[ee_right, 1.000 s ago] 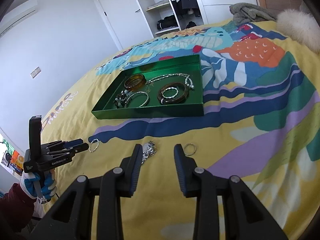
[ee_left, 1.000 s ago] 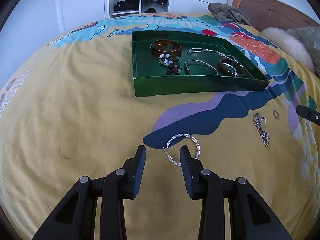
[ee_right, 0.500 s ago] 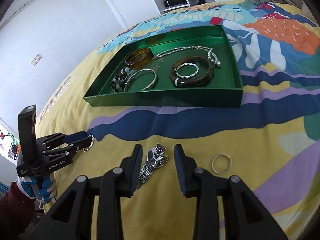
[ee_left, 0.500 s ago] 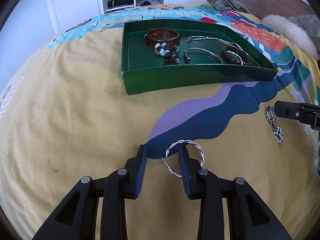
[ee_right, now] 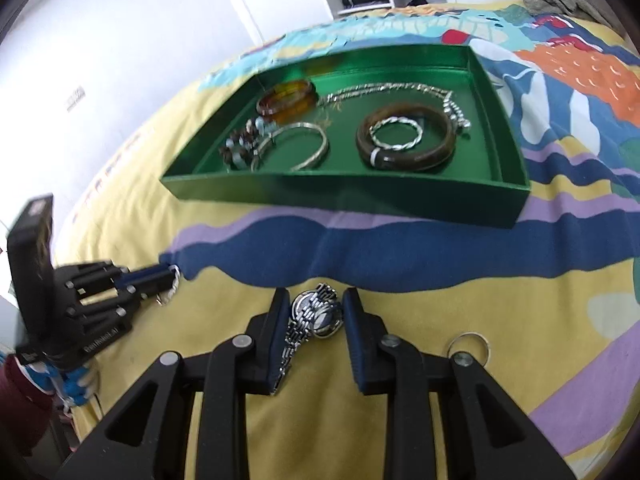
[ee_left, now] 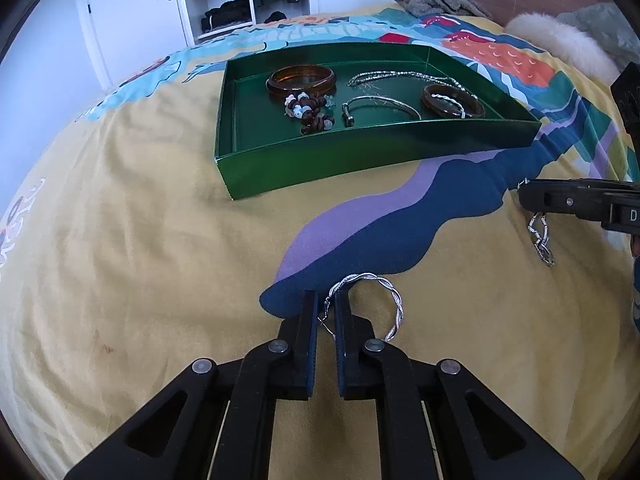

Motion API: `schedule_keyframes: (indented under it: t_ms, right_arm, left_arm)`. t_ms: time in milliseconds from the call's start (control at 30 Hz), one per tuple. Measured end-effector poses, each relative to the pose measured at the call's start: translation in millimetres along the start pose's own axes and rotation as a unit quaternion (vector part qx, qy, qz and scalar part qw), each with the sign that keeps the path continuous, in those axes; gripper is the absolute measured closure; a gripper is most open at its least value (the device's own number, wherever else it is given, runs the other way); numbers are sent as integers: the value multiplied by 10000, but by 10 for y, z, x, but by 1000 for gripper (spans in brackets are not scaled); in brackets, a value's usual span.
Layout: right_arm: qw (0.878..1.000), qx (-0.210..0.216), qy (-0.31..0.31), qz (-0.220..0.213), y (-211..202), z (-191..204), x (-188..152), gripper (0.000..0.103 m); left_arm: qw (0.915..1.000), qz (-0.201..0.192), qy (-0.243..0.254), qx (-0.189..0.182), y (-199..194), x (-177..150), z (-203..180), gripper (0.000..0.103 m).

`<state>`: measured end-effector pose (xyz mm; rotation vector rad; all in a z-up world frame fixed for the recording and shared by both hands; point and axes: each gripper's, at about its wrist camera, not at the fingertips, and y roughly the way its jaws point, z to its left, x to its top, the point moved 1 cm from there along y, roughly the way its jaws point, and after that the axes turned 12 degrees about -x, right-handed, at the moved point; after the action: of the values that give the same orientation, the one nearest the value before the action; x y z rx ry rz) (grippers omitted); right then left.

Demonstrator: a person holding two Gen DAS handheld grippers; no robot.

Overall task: Organize jewelry
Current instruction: 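Carry the twisted hoop and silver watch into the green tray and release both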

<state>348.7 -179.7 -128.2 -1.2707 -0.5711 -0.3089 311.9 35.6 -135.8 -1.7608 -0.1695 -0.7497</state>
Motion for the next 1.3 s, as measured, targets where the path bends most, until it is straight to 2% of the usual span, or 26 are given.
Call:
schedule_keyframes:
  t_ms: [133, 400, 800, 1067, 1300]
  right_arm:
    - [9990, 169, 255, -339, -201, -90, 14, 78]
    - [9961, 252, 251, -807, -621, -62, 99, 78]
    - [9904, 30, 307, -1345, -1299, -121, 181, 78]
    - [9853, -11, 246, -1689, -1477, -46, 501, 78]
    - [9828, -42, 261, -1830, -1263, 42, 942, 78]
  left_arm:
    - [9999, -136, -78, 20, -80, 5, -9, 98]
    - [9990, -432, -134, 35, -358, 20, -31, 100]
    - [9959, -884, -168, 75, -820, 91, -86, 100]
    - [9921, -1235, -222, 55, -1047, 457, -19, 100]
    - [9906, -1332, -314, 6, -933, 924, 77, 100]
